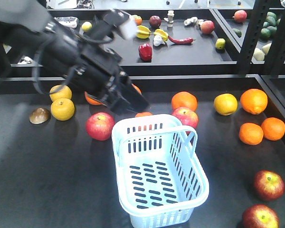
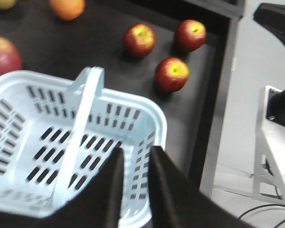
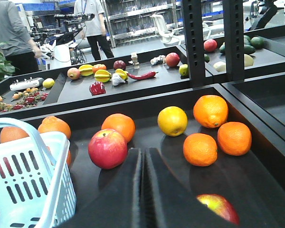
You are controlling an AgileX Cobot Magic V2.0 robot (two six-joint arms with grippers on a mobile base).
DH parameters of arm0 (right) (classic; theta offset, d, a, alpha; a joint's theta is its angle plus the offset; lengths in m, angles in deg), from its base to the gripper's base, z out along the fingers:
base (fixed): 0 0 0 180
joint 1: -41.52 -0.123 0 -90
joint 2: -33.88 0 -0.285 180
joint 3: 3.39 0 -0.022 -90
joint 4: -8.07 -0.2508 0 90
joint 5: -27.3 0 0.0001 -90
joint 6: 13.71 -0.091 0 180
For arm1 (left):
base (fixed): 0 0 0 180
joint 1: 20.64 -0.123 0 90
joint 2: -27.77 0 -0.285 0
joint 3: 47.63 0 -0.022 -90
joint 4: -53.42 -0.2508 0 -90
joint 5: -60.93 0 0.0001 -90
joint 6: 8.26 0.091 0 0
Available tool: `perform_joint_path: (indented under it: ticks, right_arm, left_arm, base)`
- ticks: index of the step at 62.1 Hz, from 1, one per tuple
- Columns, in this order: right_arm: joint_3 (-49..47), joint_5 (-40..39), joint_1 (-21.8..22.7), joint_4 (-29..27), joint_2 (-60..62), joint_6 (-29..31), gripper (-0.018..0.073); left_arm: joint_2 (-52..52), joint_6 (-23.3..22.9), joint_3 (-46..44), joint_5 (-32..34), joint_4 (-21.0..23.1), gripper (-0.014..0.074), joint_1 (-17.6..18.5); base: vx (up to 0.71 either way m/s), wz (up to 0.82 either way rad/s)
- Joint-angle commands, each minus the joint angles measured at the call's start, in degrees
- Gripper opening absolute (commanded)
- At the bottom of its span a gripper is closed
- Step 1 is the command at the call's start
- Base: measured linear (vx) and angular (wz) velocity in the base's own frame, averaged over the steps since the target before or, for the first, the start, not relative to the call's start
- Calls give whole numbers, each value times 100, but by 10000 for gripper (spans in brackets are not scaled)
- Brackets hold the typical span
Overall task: Pick three apples into basket with both arms
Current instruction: 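Open the left gripper, release the basket handle and withdraw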
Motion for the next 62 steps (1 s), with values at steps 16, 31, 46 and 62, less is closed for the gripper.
perform_joint_path:
  ticks: [16, 31, 46, 62]
  right_arm:
    - [75, -434, 24, 39, 64, 45, -5]
    - [75, -434, 24, 39, 64, 45, -5]
    - [75, -434, 24, 39, 64, 45, -5]
    - [75, -434, 24, 39, 64, 45, -5]
  left_arm:
    - [-1612, -820, 641, -72, -180, -8, 18]
    - [-3102, -779, 3211, 466, -180, -8, 18]
    - [-4456, -816, 5362, 2511, -170, -8, 18]
    - [-5259, -822, 6718, 3924, 125, -6, 18]
  base:
    - [0, 0]
    - [0, 0]
    - [0, 0]
    - [0, 0]
